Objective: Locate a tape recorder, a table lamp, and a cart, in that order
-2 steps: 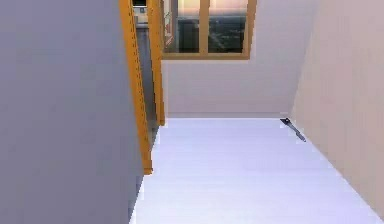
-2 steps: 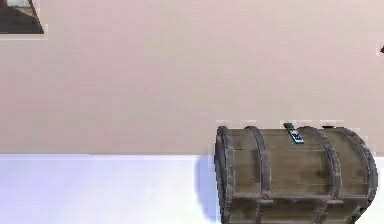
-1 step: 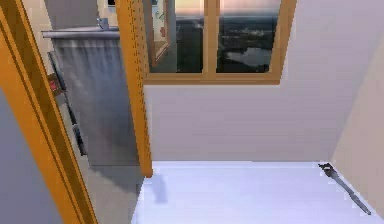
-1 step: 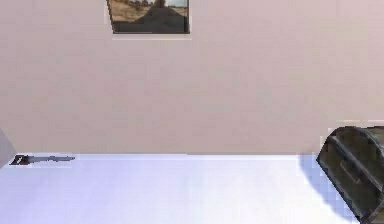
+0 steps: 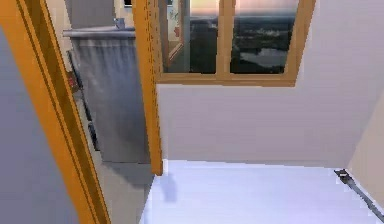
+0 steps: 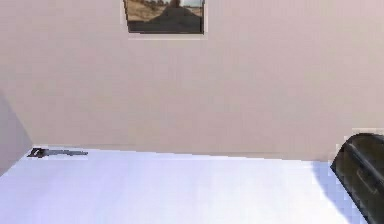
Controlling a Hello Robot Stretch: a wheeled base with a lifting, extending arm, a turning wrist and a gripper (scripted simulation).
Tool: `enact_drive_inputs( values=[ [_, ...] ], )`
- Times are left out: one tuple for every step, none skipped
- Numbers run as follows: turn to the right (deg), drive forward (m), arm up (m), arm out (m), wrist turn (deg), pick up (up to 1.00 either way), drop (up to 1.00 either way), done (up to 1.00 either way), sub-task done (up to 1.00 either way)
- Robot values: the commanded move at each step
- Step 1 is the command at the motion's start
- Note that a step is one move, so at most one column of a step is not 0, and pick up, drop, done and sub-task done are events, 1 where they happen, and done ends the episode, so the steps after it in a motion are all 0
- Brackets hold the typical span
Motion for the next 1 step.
enact_drive_inputs(
  values=[
    [0.0,0.85,0.0,0.0,0.0,0.0,0.0,0.0,0.0]
  ],
)
